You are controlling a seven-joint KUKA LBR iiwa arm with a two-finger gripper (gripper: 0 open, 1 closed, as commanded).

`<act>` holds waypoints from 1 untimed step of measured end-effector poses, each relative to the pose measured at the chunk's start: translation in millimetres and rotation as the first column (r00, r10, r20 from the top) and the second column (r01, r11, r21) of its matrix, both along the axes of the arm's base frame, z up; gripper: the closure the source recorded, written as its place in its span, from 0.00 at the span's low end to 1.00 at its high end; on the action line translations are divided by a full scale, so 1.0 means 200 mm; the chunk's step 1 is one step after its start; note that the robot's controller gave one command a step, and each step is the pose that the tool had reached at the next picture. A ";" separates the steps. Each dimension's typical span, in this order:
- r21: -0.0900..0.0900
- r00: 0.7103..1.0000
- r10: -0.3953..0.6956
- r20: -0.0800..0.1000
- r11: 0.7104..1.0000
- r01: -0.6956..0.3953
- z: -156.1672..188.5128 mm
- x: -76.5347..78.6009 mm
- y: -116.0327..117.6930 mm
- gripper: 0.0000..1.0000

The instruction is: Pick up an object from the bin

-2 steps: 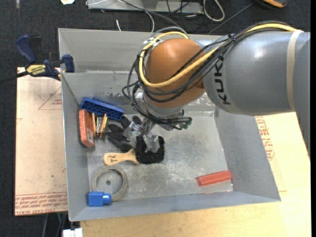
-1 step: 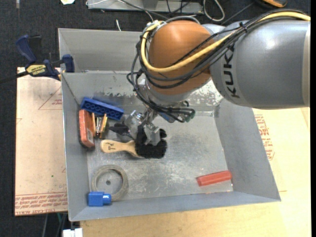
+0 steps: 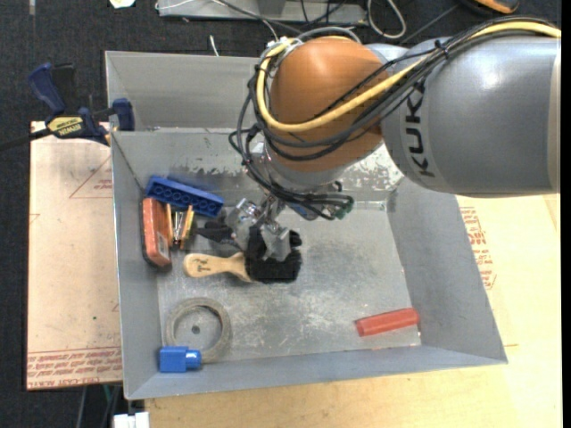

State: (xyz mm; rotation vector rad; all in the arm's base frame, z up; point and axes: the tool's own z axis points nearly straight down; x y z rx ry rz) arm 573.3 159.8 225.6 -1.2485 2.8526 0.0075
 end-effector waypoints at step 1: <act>-0.004 0.985 0.175 -0.006 0.985 -0.175 -0.14 -0.01 0.04 1.00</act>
Offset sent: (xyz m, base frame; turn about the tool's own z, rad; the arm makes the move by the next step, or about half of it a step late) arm 0.0040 0.0053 -0.0277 0.0266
